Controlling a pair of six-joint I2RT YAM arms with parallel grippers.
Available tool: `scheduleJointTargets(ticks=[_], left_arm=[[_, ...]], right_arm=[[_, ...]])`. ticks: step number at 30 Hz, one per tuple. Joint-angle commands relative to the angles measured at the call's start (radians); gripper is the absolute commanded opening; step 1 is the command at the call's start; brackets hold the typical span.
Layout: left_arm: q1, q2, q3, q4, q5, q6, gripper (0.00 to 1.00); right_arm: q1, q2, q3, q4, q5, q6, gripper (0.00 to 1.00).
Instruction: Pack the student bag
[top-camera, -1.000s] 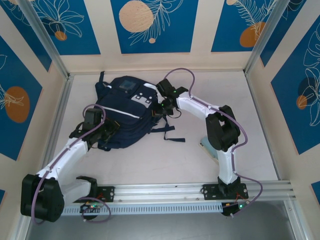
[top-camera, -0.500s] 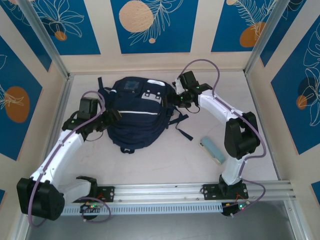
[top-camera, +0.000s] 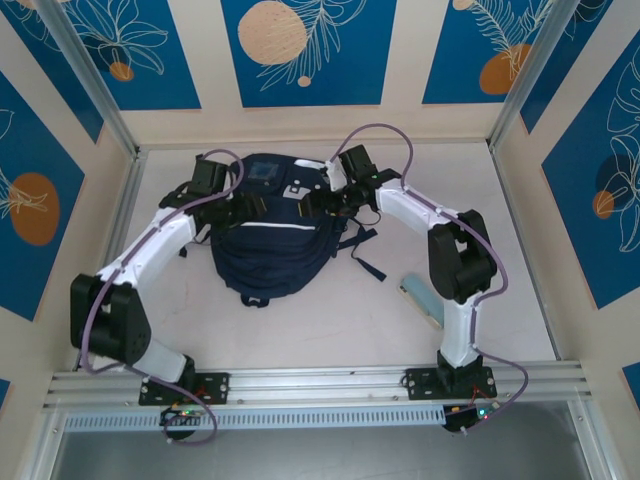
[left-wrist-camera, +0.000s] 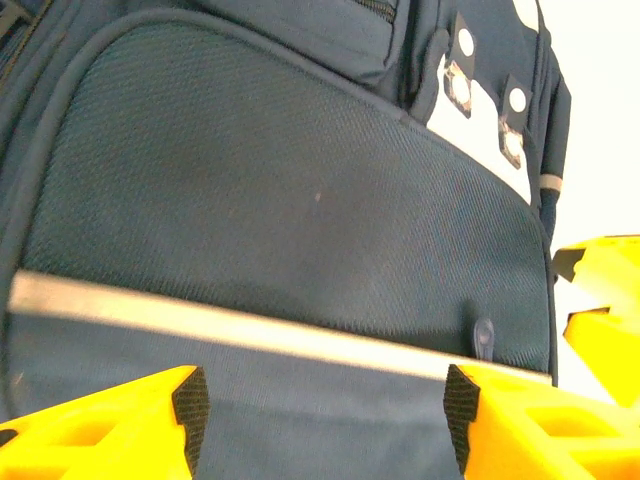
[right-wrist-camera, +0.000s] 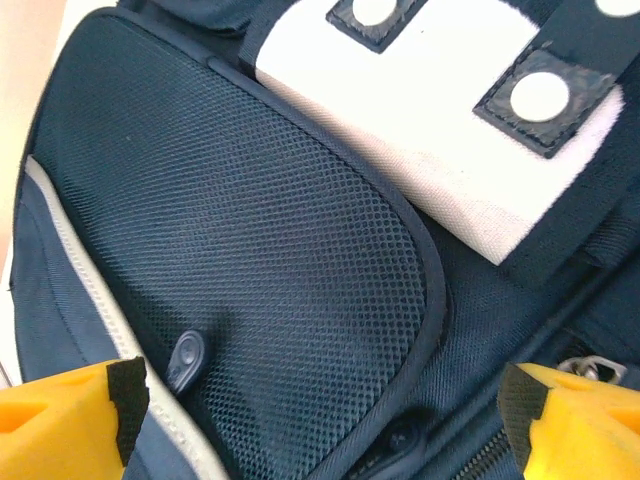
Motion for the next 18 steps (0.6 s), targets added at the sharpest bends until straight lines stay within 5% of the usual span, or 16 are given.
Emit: scheduleJointTargets(ticks=[1, 18], left_arm=[[-0.008, 0.09, 0.068, 0.02, 0.009, 0.017, 0.62], [-0.051, 0.377, 0.19, -0.031, -0.118, -0.09, 0.43]], right_arm=[[0.007, 0.021, 0.044, 0.006, -0.05, -0.004, 0.92], [0.011, -0.06, -0.092, -0.063, -0.226, -0.177, 0.92]])
